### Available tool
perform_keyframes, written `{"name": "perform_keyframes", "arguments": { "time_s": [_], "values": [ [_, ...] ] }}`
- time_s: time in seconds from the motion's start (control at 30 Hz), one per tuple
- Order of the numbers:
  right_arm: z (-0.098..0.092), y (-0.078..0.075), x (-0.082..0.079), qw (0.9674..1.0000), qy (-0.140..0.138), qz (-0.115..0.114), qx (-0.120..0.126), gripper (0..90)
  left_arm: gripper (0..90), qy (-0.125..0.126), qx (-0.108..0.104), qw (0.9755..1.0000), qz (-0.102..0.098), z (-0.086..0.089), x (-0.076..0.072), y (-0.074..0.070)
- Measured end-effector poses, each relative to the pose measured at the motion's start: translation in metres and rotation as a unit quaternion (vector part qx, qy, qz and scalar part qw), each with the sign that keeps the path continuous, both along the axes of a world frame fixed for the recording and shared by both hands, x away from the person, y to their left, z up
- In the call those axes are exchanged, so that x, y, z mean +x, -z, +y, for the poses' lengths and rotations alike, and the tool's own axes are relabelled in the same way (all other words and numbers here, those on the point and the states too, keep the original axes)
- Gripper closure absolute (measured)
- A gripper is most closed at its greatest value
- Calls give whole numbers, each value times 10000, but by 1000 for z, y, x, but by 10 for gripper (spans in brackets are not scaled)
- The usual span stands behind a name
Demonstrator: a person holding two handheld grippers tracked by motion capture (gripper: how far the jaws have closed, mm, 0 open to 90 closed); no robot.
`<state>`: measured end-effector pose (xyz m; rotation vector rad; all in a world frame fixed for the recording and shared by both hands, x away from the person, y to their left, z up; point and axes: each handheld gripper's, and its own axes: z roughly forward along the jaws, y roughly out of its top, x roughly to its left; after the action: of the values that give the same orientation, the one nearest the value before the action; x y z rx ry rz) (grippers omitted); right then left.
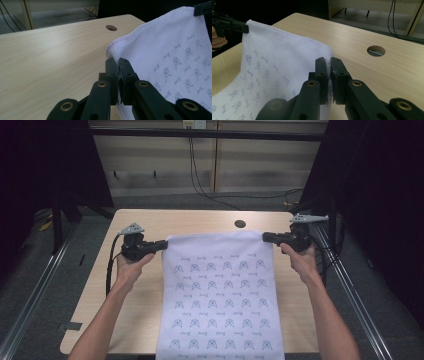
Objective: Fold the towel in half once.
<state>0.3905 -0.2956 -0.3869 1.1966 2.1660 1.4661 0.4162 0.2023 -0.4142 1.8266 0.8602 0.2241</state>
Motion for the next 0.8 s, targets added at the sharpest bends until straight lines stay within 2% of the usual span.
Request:
{"name": "perform_keyframes", "arguments": {
  "time_s": [0.13,0.2,0.27,0.33,0.4,0.47,0.53,0.6,0.67,0.8],
  "values": [
    [1,-11,8,9999,15,-93,77,850,874,-45,132,9998,-127,1,4,-15],
    [1,-17,12,9997,-38,-144,211,850,874,18,-8,9998,-204,1,3,-23],
    [3,-24,16,9997,-38,-182,145,850,874,60,-24,9996,-259,1,4,-30],
    [3,-32,19,9997,-50,-197,134,851,874,77,-133,9994,-313,2,5,-38],
    [3,-39,22,9996,-33,-247,144,851,874,18,-191,9991,-384,3,7,-46],
    [2,-46,24,9993,74,-331,140,851,874,-5,-270,9989,-392,3,9,-51],
    [1,-50,25,9991,186,-339,174,851,874,-10,-163,9990,-405,1,11,-52],
    [-1,-53,27,9990,221,-343,179,852,874,-32,-289,9986,-437,2,13,-57],
    [-4,-59,30,9988,287,-362,162,853,874,-29,-292,9983,-506,3,16,-65],
    [-6,-75,30,9966,373,-594,431,856,875,35,-394,9965,-735,0,11,-86]
  ]
}}
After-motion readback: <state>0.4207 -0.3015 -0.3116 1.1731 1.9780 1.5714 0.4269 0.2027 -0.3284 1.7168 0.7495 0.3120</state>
